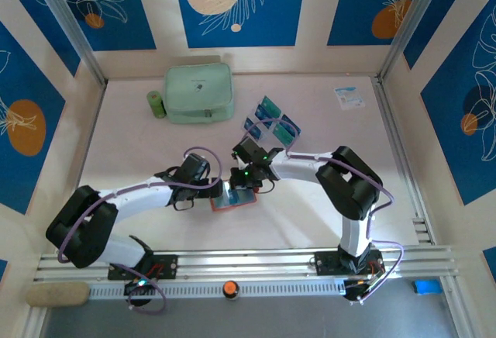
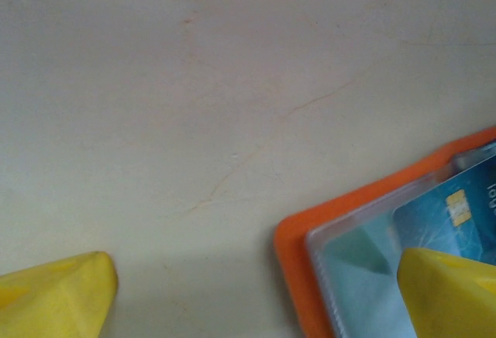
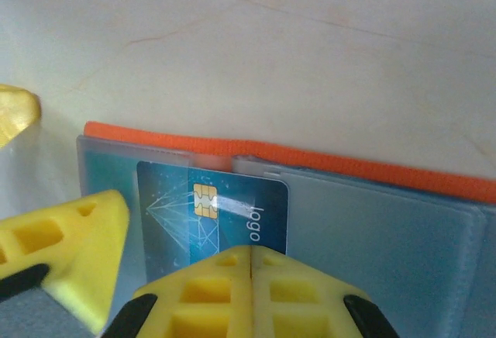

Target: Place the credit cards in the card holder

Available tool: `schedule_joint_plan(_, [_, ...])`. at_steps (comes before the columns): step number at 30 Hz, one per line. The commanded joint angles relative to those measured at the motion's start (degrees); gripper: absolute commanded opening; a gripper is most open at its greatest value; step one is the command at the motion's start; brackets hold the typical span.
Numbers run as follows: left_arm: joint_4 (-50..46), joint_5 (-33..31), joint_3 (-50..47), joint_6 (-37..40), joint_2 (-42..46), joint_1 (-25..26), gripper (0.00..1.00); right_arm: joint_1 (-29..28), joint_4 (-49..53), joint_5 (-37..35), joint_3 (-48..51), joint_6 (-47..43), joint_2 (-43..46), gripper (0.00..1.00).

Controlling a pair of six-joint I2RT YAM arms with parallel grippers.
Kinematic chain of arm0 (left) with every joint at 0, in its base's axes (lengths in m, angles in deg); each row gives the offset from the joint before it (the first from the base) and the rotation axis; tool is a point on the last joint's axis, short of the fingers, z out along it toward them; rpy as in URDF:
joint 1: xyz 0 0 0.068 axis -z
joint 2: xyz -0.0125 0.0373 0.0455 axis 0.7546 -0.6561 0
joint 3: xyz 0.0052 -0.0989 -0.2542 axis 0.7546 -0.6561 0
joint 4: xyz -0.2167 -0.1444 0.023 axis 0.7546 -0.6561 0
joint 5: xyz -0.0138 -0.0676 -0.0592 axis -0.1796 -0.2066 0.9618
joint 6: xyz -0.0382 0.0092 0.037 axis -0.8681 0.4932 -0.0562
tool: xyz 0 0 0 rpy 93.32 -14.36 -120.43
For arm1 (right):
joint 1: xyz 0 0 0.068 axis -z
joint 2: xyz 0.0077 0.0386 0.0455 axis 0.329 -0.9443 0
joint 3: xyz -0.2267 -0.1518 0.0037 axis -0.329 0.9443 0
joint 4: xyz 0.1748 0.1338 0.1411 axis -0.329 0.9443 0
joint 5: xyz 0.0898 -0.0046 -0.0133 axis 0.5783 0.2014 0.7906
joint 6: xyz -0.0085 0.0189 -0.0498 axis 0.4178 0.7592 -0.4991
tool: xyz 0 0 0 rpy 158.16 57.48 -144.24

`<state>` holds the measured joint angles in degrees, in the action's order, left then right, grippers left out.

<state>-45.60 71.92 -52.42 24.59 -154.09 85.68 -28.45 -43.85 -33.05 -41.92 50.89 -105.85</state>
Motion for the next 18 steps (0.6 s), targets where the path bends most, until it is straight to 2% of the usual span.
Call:
schedule_joint_plan(1, [-0.24,-0.44,-1.13,0.50,-0.94,0.36,0.95,-0.86,1.64,1.85,-1.11,-0.06,-0.48,0.00])
schedule_joint_plan(11, [-3.30,0.34,-0.20,-0.35,4.39,0.39,0.95,1.19,3.01,-0.43,1.96,-0.56,6.50,0.00])
schedule_joint_plan(16, [-4.30,0.53,-0.84,-0.75,6.93,0.35,0.95,2.97,5.29,-4.13,3.24,-2.95,11.01,0.00])
schedule_joint_plan(18, [-4.25,0.61,-0.73,-0.84,7.03,0.40,0.95,3.60,7.56,-6.49,2.91,-4.48,12.43,0.08])
